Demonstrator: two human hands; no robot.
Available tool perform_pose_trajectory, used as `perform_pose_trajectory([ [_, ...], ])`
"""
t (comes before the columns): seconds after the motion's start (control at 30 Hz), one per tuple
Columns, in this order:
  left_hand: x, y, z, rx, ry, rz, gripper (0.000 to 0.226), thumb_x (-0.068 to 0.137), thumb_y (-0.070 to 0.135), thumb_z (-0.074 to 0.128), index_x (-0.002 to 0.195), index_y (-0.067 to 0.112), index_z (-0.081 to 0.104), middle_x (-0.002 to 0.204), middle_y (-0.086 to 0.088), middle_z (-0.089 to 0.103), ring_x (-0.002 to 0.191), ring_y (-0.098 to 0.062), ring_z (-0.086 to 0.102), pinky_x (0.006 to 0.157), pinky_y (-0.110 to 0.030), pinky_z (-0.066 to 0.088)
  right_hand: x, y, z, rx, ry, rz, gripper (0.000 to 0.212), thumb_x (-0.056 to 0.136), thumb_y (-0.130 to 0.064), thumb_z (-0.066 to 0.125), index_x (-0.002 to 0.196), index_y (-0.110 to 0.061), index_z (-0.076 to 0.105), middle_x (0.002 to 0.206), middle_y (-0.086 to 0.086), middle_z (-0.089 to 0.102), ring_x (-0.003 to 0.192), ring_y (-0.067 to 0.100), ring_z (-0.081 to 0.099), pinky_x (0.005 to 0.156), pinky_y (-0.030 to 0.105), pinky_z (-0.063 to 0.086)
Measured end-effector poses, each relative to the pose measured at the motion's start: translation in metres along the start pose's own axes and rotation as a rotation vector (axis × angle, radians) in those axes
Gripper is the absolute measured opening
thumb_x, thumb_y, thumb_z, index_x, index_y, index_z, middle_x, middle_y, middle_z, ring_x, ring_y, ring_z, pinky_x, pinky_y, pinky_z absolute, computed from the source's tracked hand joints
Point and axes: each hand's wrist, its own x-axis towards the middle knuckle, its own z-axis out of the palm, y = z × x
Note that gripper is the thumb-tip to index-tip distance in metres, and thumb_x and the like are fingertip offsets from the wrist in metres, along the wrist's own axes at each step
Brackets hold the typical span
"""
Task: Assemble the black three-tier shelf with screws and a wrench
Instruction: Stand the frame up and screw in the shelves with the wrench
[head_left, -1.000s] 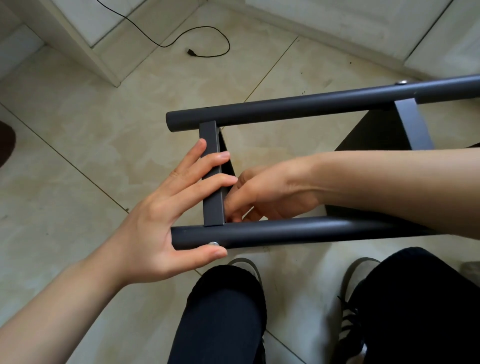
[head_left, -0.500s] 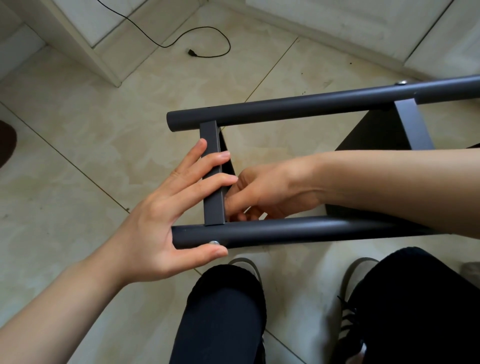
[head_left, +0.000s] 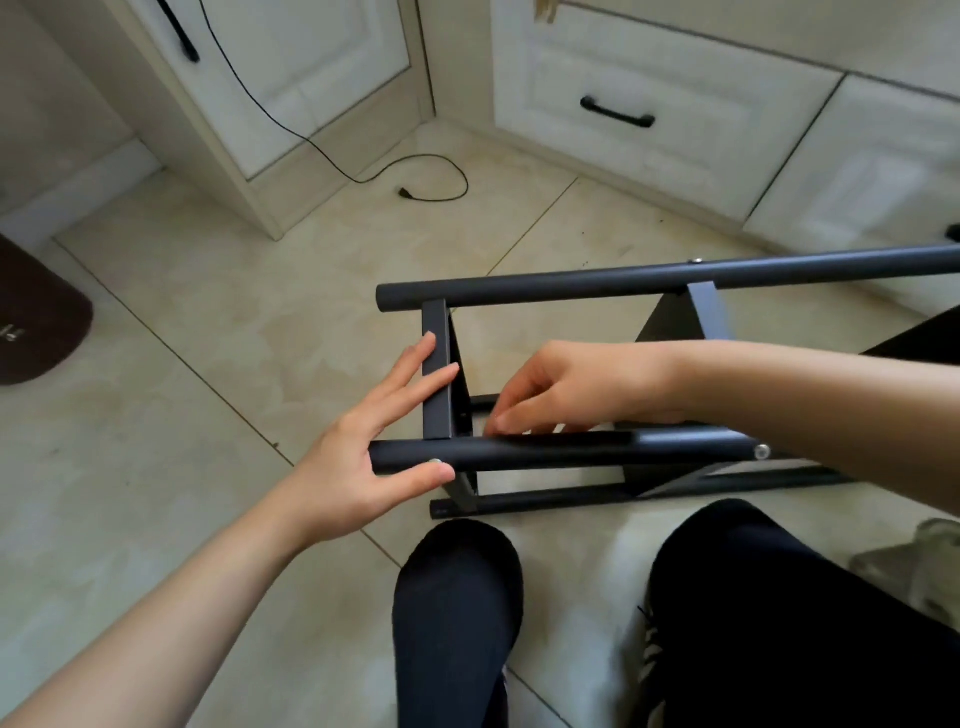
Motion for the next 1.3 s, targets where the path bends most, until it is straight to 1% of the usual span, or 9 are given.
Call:
perform_pose_trajectory([
  [0.17, -0.017, 0.014, 0.024, -0.372, 0.28, -0.169, 0.076, 0.071, 0.028, 0.085, 0.135, 0.054, 0.053, 0.139, 0.034, 0.053, 0.13, 0.006, 0.051, 0.1, -0.01, 0.044, -0.04, 0.008, 0.01, -0.265, 0.098, -0.03, 0.024, 0.1, -0.031, 0.053, 0.105, -0.016, 0.07, 0.091, -0.003, 0.075, 0.075, 0.009, 0.071, 0.081, 0.023, 0.054],
  [0.27, -0.023, 0.015, 0.044, -0.667, 0.455, -0.288, 0.092, 0.065, 0.021, 0.084, 0.144, 0.047, 0.043, 0.127, 0.018, 0.068, 0.123, -0.006, 0.062, 0.098, -0.022, 0.05, -0.047, 0.011, 0.022, -0.328, 0.185, -0.053, 0.025, 0.101, -0.03, 0.05, 0.115, -0.018, 0.068, 0.097, -0.001, 0.072, 0.084, 0.017, 0.069, 0.085, 0.031, 0.055],
  [0.37, -0.02, 0.02, 0.058, -1.009, 0.553, -0.357, 0.105, 0.065, 0.005, 0.079, 0.154, 0.035, 0.031, 0.119, 0.005, 0.074, 0.116, -0.015, 0.067, 0.096, -0.027, 0.055, -0.05, 0.011, 0.025, -0.358, 0.237, -0.069, 0.026, 0.101, -0.029, 0.051, 0.113, -0.015, 0.07, 0.1, 0.007, 0.072, 0.093, 0.025, 0.066, 0.091, 0.04, 0.052],
  [0.53, -0.017, 0.034, 0.074, -1.27, 0.569, -0.469, 0.073, 0.079, 0.013, 0.069, 0.148, 0.016, 0.046, 0.133, -0.009, 0.066, 0.11, -0.014, 0.069, 0.095, -0.028, 0.049, -0.053, 0.013, 0.027, -0.369, 0.273, -0.066, 0.027, 0.101, -0.034, 0.049, 0.116, -0.021, 0.069, 0.101, 0.002, 0.071, 0.096, 0.024, 0.063, 0.089, 0.039, 0.052],
  [0.63, -0.013, 0.04, 0.078, -1.286, 0.542, -0.468, 0.057, 0.085, 0.022, 0.066, 0.141, 0.014, 0.055, 0.121, -0.003, 0.073, 0.109, -0.01, 0.07, 0.086, -0.027, 0.057, -0.051, 0.016, 0.027, -0.398, 0.311, -0.001, 0.031, 0.101, -0.047, 0.045, 0.116, -0.027, 0.064, 0.097, 0.0, 0.066, 0.093, 0.026, 0.059, 0.084, 0.041, 0.051],
  [0.83, -0.001, 0.053, 0.074, -1.249, 0.587, -0.502, 0.052, 0.081, 0.028, 0.067, 0.132, 0.023, 0.062, 0.105, 0.007, 0.076, 0.105, -0.007, 0.069, 0.098, -0.033, 0.045, -0.051, 0.015, 0.02, -0.411, 0.349, 0.027, 0.034, 0.103, -0.047, 0.039, 0.123, -0.03, 0.06, 0.099, -0.004, 0.06, 0.091, 0.023, 0.049, 0.097, 0.05, 0.034],
  [1.07, 0.015, 0.061, 0.064, -1.229, 0.582, -0.546, 0.018, 0.096, 0.023, 0.063, 0.114, 0.026, 0.063, 0.086, 0.011, 0.076, 0.076, 0.0, 0.073, 0.075, -0.029, 0.045, -0.053, 0.011, 0.007, -0.421, 0.403, 0.004, 0.035, 0.104, -0.046, 0.037, 0.125, -0.03, 0.06, 0.107, -0.001, 0.065, 0.093, 0.024, 0.049, 0.096, 0.047, 0.034],
  [1.17, 0.02, 0.068, 0.055, -1.189, 0.596, -0.537, 0.027, 0.094, 0.024, 0.066, 0.121, 0.023, 0.064, 0.09, 0.009, 0.077, 0.088, -0.006, 0.072, 0.082, -0.028, 0.048, -0.059, 0.005, 0.002, -0.394, 0.42, 0.02, 0.034, 0.104, -0.047, 0.038, 0.125, -0.031, 0.06, 0.101, -0.004, 0.063, 0.093, 0.022, 0.05, 0.098, 0.052, 0.03],
  [1.3, 0.029, 0.089, 0.033, -1.069, 0.579, -0.51, 0.038, 0.092, 0.034, 0.069, 0.128, 0.025, 0.061, 0.126, 0.003, 0.068, 0.127, -0.017, 0.055, 0.114, -0.037, 0.035, -0.07, -0.012, -0.01, -0.318, 0.471, 0.009, 0.032, 0.103, -0.047, 0.04, 0.12, -0.031, 0.061, 0.102, -0.006, 0.062, 0.105, 0.025, 0.056, 0.101, 0.054, 0.034],
])
